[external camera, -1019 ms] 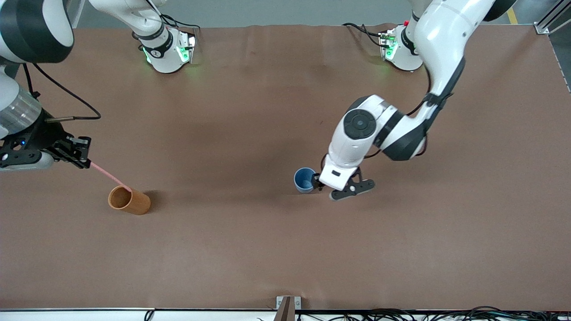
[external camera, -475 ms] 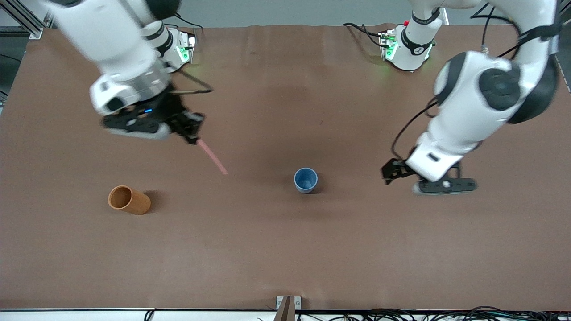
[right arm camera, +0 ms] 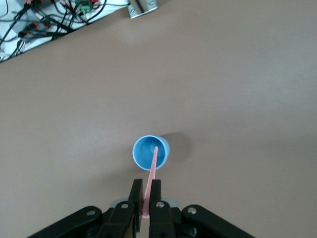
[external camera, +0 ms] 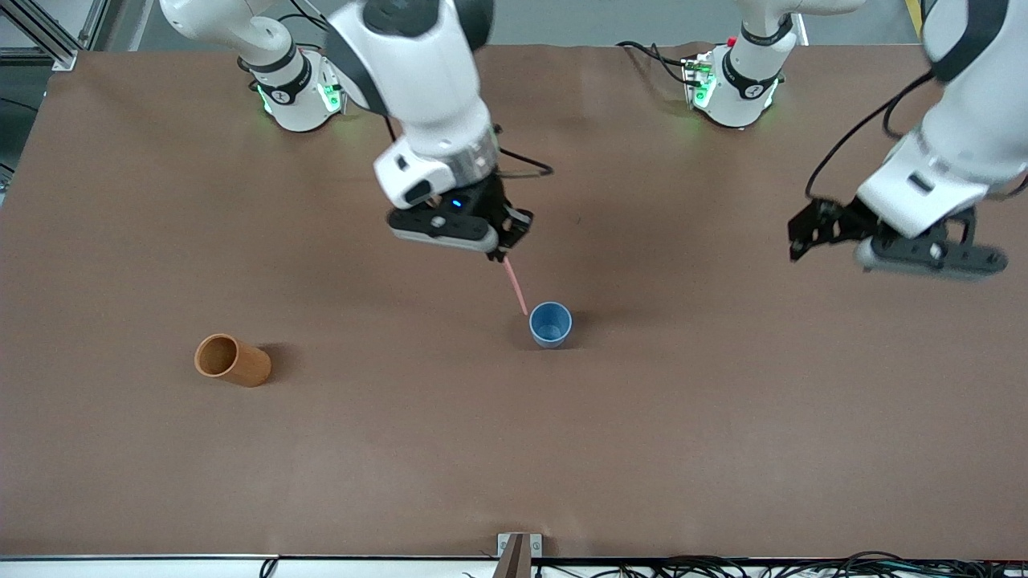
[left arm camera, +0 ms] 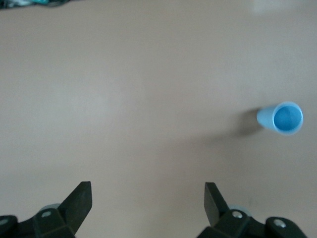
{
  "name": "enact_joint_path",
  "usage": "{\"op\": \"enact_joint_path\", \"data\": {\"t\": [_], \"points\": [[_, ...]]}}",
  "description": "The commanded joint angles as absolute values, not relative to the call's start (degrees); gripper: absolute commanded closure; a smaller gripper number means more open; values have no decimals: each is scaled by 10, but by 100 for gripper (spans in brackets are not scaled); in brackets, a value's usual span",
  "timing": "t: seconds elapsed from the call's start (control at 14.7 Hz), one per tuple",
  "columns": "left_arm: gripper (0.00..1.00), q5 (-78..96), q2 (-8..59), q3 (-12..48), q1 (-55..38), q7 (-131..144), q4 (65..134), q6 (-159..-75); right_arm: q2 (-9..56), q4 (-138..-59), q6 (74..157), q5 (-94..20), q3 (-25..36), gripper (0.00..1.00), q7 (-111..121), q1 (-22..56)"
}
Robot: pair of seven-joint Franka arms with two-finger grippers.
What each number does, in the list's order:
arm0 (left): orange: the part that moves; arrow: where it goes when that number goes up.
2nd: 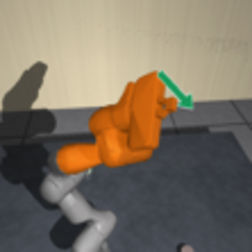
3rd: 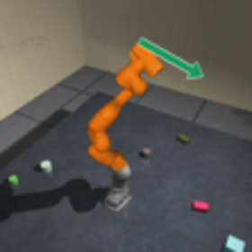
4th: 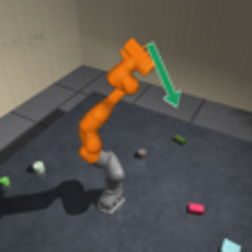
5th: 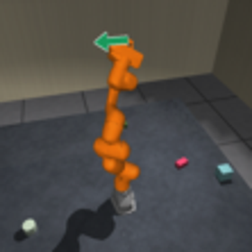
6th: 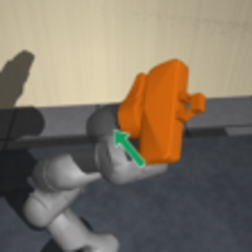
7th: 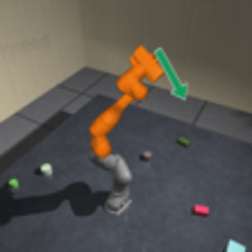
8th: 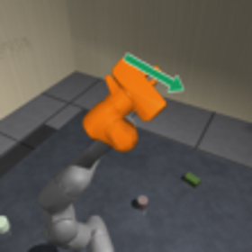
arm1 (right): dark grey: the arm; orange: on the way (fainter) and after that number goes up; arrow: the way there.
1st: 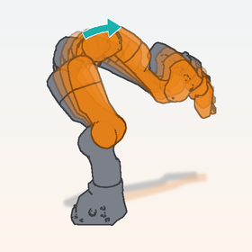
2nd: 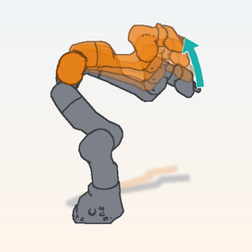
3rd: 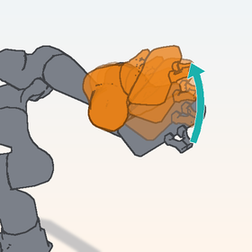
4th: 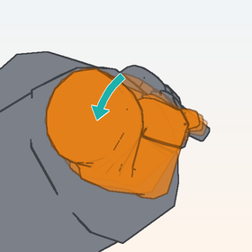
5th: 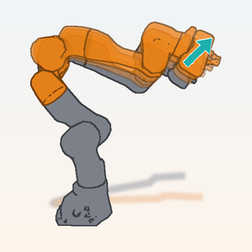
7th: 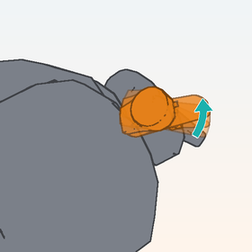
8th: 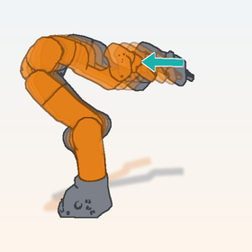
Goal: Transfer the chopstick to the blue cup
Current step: 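Carry the pink stick over the blue cup with the right gripper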
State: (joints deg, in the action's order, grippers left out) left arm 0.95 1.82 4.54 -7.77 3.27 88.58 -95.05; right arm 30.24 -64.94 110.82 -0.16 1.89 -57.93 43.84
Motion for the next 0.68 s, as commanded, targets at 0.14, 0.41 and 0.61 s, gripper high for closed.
{"op": "enact_joint_path", "data": {"t": [0.14, 0.41, 0.61], "points": [[0, 11, -33, 47, -67, 20, 900, -917, 353, -606, 1118, 12, 26, 98, -584, 467], [0, 16, -30, 47, -64, 20, 901, -918, 360, -614, 1121, 33, 25, 98, -583, 475], [0, 16, -30, 47, -64, 19, 901, -918, 373, -617, 1122, 47, 25, 97, -580, 482]]}}
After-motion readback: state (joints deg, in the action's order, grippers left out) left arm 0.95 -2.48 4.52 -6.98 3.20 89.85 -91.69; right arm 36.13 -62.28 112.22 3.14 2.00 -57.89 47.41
